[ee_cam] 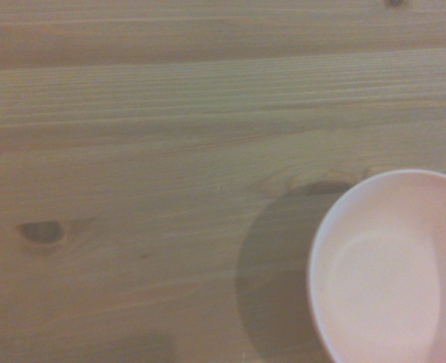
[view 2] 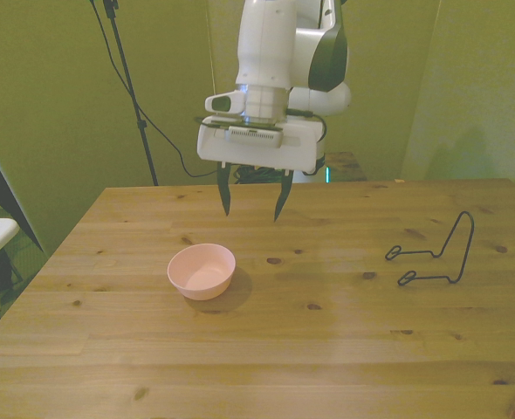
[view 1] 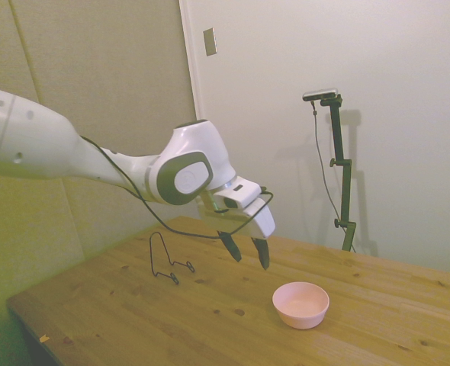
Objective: Load the bowl
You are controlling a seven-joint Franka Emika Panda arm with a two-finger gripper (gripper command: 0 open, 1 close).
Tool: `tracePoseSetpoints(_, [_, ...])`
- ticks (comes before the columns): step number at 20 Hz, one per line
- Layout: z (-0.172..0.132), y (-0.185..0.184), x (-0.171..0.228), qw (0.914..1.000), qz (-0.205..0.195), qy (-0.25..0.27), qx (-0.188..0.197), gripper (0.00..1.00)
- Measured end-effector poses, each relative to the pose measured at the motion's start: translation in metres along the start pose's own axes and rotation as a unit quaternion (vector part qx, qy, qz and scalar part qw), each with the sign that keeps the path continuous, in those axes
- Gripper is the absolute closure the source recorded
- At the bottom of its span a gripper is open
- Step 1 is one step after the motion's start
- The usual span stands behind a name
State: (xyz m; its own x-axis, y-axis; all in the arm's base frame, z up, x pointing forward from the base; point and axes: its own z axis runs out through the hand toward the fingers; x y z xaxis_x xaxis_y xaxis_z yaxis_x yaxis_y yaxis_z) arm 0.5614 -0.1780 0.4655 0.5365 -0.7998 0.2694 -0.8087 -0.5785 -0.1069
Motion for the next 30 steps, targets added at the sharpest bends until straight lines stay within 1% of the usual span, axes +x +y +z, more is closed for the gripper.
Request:
tracePoseSetpoints(5, [0.046,-0.012,0.015,0.9997,0.004,-0.014,-0.021,0.0])
tracePoseSetpoints(11, [0.089,-0.014,0.023,0.9986,0.016,-0.026,-0.044,0.0])
tracePoseSetpoints(12, [0.094,-0.014,0.025,0.9984,0.017,-0.027,-0.047,1.0])
tracePoseSetpoints(15, [0.109,-0.018,0.026,0.998,0.02,-0.032,-0.051,1.0])
tracePoseSetpoints(20, [0.123,-0.017,0.027,0.9972,0.034,-0.044,-0.05,1.0])
tracePoseSetpoints(30, [0.127,-0.017,0.026,0.9969,0.036,-0.047,-0.051,1.0])
